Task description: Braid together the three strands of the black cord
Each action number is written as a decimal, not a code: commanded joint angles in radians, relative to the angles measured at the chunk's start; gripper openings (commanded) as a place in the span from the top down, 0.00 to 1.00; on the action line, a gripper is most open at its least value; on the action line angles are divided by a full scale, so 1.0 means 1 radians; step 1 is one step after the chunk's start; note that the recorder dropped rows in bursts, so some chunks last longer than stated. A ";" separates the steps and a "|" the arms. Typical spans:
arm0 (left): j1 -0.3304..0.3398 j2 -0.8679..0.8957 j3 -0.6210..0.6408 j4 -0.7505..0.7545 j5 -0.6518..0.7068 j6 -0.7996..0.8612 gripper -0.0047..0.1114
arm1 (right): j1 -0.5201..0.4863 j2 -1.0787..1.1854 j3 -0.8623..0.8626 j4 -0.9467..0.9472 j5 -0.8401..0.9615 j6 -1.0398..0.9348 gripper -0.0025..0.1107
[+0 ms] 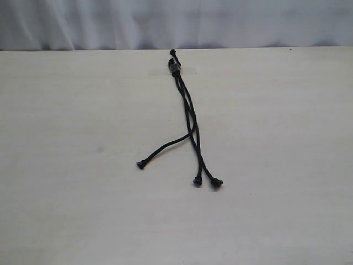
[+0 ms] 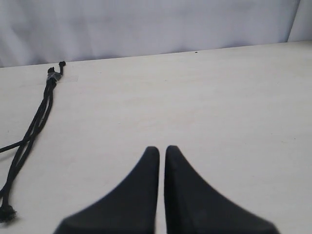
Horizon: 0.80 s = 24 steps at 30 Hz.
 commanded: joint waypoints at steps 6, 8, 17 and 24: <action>0.052 -0.167 0.201 0.093 -0.109 0.000 0.96 | -0.005 -0.003 0.003 -0.004 -0.016 0.000 0.94; 0.052 -0.167 0.201 0.093 -0.109 0.000 0.96 | -0.005 -0.003 0.003 -0.004 -0.016 0.000 0.94; 0.052 -0.167 0.201 0.093 -0.109 0.000 0.96 | -0.005 -0.003 0.003 -0.004 -0.016 0.000 0.94; 0.052 -0.167 0.201 0.093 -0.109 0.000 0.96 | -0.005 -0.003 0.003 -0.004 -0.016 0.000 0.94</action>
